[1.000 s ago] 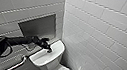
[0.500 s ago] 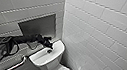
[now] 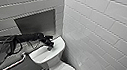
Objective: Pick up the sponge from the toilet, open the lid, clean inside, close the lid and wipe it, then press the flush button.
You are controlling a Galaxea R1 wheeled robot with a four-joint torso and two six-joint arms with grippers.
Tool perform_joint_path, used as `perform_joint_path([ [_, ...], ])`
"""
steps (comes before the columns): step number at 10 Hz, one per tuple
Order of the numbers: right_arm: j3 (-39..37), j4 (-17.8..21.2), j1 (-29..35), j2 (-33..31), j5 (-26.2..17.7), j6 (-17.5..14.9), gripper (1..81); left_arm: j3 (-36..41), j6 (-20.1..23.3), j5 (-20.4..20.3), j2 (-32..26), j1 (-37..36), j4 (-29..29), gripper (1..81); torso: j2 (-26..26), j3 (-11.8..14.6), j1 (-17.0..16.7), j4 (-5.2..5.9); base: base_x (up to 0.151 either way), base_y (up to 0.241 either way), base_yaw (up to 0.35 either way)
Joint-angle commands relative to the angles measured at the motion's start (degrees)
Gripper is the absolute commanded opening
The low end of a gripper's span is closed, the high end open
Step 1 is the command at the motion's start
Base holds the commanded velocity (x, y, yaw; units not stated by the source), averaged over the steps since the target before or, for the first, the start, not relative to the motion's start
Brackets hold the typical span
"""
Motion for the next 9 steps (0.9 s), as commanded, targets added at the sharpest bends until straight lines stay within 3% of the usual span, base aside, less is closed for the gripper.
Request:
perform_joint_path([
  [1, 0.6, 0.6, -1.3, -0.3, -5.2, 0.0, 1.0, -3.9, 0.5, 1.5, -2.0, -11.2, 3.8, 1.0, 0.0, 0.0, 0.0, 0.00, 0.000, 0.000, 0.000],
  [9, 0.8, 0.6, -1.1, -0.3, -5.2, -0.1, 1.0, -4.2, 0.5, 3.1, -7.7, -14.2, 6.6, 1.0, 0.0, 0.0, 0.0, -0.06, 0.000, 0.000, 0.000],
])
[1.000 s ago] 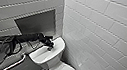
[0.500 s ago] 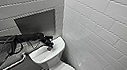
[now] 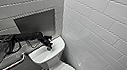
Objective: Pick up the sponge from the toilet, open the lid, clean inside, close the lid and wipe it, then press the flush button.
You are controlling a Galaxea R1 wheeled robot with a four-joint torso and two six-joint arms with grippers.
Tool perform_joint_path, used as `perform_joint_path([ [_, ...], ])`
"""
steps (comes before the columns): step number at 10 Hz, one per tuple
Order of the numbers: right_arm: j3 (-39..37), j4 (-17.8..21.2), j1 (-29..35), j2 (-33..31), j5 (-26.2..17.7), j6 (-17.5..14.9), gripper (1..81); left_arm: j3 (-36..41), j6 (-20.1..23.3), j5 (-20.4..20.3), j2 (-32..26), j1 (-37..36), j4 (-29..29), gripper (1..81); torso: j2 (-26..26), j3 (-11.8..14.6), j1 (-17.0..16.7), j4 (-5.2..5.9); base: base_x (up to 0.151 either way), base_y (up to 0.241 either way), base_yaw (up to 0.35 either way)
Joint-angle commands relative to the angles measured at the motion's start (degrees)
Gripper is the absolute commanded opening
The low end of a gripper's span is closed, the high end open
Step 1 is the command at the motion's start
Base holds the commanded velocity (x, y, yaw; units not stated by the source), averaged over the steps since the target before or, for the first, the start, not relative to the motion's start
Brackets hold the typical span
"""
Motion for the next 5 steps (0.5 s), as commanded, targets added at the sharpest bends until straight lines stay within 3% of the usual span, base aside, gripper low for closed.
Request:
perform_joint_path([
  [1, 0.9, 0.6, -1.2, -0.3, -5.2, -0.1, 1.0, -4.4, -1.1, -1.9, -6.6, -13.4, 6.5, 1.0, 0.0, 0.0, 0.0, 0.00, 0.000, 0.000, 0.000],
  [3, 0.7, 0.6, -1.1, -0.3, -5.2, -0.1, 1.0, -3.0, -3.0, -2.6, -7.5, -13.3, 3.1, 1.0, 0.0, 0.0, 0.0, -0.02, 0.000, 0.000, 0.000],
  [5, 0.2, 0.5, -1.0, 0.5, -5.2, -0.2, 1.0, -3.1, -16.8, -5.2, -7.6, -11.1, -2.2, 1.0, 0.0, 0.0, 0.0, -0.05, 0.000, 0.000, 0.000],
])
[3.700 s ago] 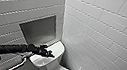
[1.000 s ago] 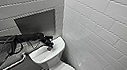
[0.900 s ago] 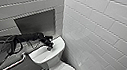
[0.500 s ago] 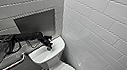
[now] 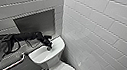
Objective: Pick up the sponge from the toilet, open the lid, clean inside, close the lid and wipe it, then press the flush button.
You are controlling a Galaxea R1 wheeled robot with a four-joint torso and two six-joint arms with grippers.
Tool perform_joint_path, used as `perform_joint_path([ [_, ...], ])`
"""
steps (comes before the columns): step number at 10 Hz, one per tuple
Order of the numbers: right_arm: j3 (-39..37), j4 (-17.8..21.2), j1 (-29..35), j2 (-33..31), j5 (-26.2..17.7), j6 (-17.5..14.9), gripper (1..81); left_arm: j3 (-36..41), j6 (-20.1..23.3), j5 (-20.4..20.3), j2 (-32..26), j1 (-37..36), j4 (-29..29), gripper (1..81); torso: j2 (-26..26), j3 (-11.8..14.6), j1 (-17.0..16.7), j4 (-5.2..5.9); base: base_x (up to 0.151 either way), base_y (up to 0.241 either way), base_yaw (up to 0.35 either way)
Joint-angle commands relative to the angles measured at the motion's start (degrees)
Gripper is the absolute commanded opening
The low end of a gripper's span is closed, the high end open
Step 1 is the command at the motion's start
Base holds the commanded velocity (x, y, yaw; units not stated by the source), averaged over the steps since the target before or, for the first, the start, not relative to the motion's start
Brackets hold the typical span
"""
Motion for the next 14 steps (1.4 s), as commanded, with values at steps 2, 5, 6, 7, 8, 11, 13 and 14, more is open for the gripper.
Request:
perform_joint_path([
  [2, 0.2, 0.5, -1.3, 0.2, -5.2, -0.2, 1.0, -0.6, -17.8, -6.1, -7.8, -10.6, -0.9, 1.0, 0.0, 0.0, 0.0, -0.02, 0.000, 0.000, 0.000],
  [5, -0.3, 0.5, -1.0, 0.5, -5.2, -0.2, 1.0, 6.1, -20.4, -6.6, -10.6, -10.8, -0.6, 1.0, 0.0, 0.0, 0.0, -0.02, 0.000, 0.000, 0.000],
  [6, -0.3, 0.5, -0.9, 0.5, -5.2, -0.2, 1.0, 7.2, -20.4, -6.9, -11.6, -10.3, -0.2, 1.0, 0.0, 0.0, 0.0, -0.02, 0.000, 0.000, 0.000],
  [7, -0.3, 0.4, -1.0, 0.6, -5.2, -0.2, 1.0, 7.0, -20.4, -8.2, -12.5, -9.2, -0.1, 1.0, 0.0, 0.0, 0.0, -0.02, 0.000, 0.000, 0.000],
  [8, -0.1, 0.3, -1.0, 0.5, -5.2, -0.2, 1.0, 6.8, -20.5, -9.4, -13.2, -8.1, -0.1, 1.0, 0.0, 0.0, 0.0, -0.02, 0.000, 0.000, 0.000],
  [11, -0.3, 0.0, -1.0, 0.9, -5.2, -0.2, 1.0, 6.5, -20.5, -12.0, -13.7, -5.2, 0.0, 1.0, 0.0, 0.0, 0.0, -0.02, 0.000, 0.000, 0.000],
  [13, -0.4, -0.2, -1.2, 1.2, -5.2, -0.2, 1.0, 6.7, -22.1, -16.4, -14.1, -2.3, -0.2, 1.0, 0.0, 0.0, 0.0, -0.02, 0.000, 0.000, 0.000],
  [14, -0.4, -0.2, -1.2, 1.2, -5.2, -0.2, 1.0, 6.8, -22.7, -18.5, -13.9, -1.3, -0.3, 1.0, 0.0, 0.0, 0.0, -0.02, 0.000, 0.000, 0.000],
])
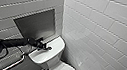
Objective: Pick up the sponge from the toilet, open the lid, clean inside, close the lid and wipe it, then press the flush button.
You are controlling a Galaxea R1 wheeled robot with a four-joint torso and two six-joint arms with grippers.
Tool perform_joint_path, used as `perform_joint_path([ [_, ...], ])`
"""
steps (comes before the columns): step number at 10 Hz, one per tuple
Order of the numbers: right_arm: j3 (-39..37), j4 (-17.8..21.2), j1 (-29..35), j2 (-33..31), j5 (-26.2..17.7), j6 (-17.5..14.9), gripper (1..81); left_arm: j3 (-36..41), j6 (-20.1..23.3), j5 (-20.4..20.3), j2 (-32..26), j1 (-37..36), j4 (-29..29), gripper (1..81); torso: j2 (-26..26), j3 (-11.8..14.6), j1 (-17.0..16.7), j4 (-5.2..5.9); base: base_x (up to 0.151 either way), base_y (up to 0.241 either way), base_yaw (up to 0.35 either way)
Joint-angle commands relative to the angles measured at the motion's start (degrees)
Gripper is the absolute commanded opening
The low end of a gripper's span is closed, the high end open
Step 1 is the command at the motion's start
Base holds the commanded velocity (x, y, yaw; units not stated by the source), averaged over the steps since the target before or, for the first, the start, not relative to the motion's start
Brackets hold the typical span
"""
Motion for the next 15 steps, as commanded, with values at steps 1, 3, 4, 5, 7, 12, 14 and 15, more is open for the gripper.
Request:
perform_joint_path([
  [1, 0.8, -0.2, -1.5, -0.4, -5.2, -0.2, 1.0, -3.0, -2.1, -5.6, -3.9, -6.9, 1.8, 1.0, 0.0, 0.0, 0.0, 0.00, 0.000, 0.000, 0.000],
  [3, 0.5, -0.1, -1.3, -0.4, -5.2, -0.2, 1.0, -2.0, -3.8, -9.3, -2.8, -6.7, 1.7, 1.0, 0.0, 0.0, 0.0, 0.00, 0.000, 0.000, 0.000],
  [4, 0.5, 0.0, -1.4, -0.5, -5.2, -0.2, 1.0, -1.9, -4.1, -10.1, -1.9, -6.7, 1.9, 1.0, 0.0, 0.0, 0.0, 0.00, 0.000, 0.000, 0.000],
  [5, 0.5, 0.0, -1.5, -0.5, -5.2, -0.2, 1.0, -2.3, -4.1, -10.3, -1.2, -6.3, 2.0, 1.0, 0.0, 0.0, 0.0, 0.00, 0.000, 0.000, 0.000],
  [7, 0.5, -0.1, -1.6, -0.4, -5.2, -0.2, 1.0, -2.8, -4.2, -10.9, -0.3, -5.2, 2.3, 1.0, 0.0, 0.0, 0.0, 0.00, 0.000, 0.000, 0.000],
  [12, 0.5, -0.1, -1.3, 0.2, -5.3, -0.3, 1.0, -2.7, -4.1, -11.2, 2.3, -3.8, 2.4, 1.0, 0.0, 0.0, 0.0, 0.00, 0.000, 0.000, 0.000],
  [14, -0.1, 0.1, -1.4, 0.3, -5.2, -0.3, 1.0, 0.1, -4.1, -10.9, -0.4, -6.2, 2.4, 1.0, 0.0, 0.0, 0.0, 0.00, 0.000, 0.000, 0.000],
  [15, 0.0, 0.2, -1.3, 0.3, -5.3, -0.2, 1.0, 1.6, -4.1, -10.8, -2.0, -6.9, 2.4, 1.0, 0.0, 0.0, 0.0, 0.00, 0.000, 0.000, 0.000],
])
